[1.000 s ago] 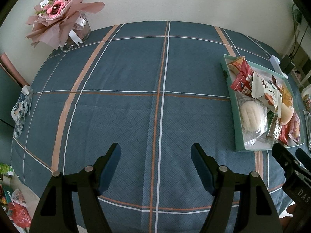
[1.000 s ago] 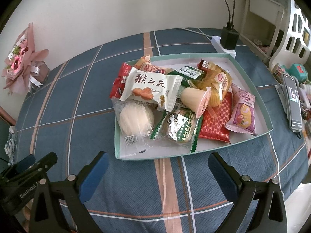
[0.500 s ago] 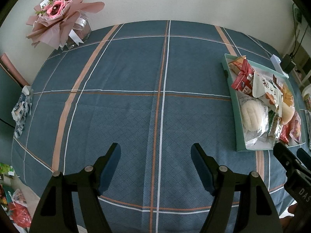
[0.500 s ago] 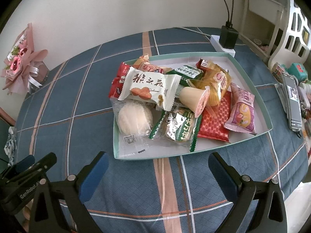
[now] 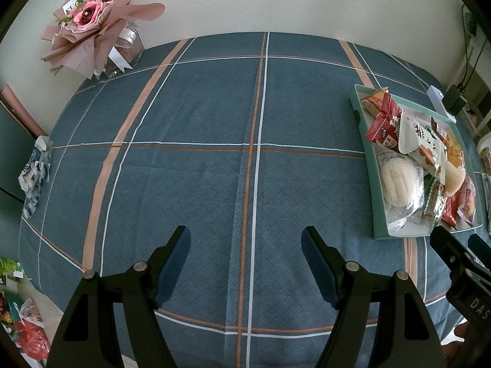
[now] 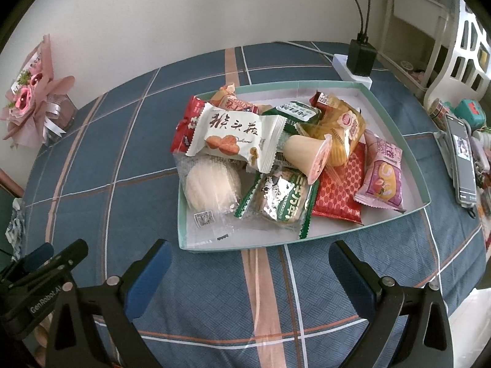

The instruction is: Organize snacks

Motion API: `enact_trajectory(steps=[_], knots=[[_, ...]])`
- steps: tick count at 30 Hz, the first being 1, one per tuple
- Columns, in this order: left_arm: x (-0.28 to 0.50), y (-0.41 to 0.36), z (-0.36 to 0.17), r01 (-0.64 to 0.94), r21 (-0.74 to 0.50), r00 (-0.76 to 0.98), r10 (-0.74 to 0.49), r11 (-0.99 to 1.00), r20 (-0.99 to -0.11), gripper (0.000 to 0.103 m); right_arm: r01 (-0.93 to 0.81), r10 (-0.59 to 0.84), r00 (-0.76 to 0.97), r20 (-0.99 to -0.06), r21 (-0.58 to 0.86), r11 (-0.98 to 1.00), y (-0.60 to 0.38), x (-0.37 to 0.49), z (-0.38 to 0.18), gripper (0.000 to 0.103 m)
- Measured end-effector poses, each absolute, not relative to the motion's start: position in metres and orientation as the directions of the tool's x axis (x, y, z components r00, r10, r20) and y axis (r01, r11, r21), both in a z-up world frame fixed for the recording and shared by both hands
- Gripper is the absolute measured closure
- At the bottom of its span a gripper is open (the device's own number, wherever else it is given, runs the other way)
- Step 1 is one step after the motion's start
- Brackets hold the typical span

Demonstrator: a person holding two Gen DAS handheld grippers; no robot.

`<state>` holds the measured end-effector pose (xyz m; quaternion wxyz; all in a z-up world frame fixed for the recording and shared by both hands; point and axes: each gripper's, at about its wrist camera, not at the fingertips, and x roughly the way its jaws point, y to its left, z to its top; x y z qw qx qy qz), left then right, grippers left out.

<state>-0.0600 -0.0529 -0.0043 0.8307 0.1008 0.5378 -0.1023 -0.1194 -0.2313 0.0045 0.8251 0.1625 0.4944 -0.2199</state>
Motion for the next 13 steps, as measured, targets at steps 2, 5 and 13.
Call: enact_trajectory(steps=[2, 5, 13], knots=[[-0.0602, -0.0538, -0.0042, 0.276, 0.057, 0.402, -0.061, 0.960, -0.914, 0.028, 0.524, -0.202, 0.414, -0.887, 0.051, 0.850, -0.2315, -0.1197, 0.0043, 0.000], [-0.0608, -0.0506, -0.0019, 0.264, 0.058, 0.417, -0.060, 0.963, -0.907, 0.028, 0.526, -0.203, 0.413, -0.888, 0.051, 0.849, -0.2315, -0.1198, 0.0039, 0.000], [-0.0610, -0.0476, 0.0032, 0.264, 0.043, 0.439, -0.080, 0.964, -0.895, 0.028, 0.525, -0.202, 0.413, -0.888, 0.052, 0.849, -0.2313, -0.1203, 0.0039, 0.000]])
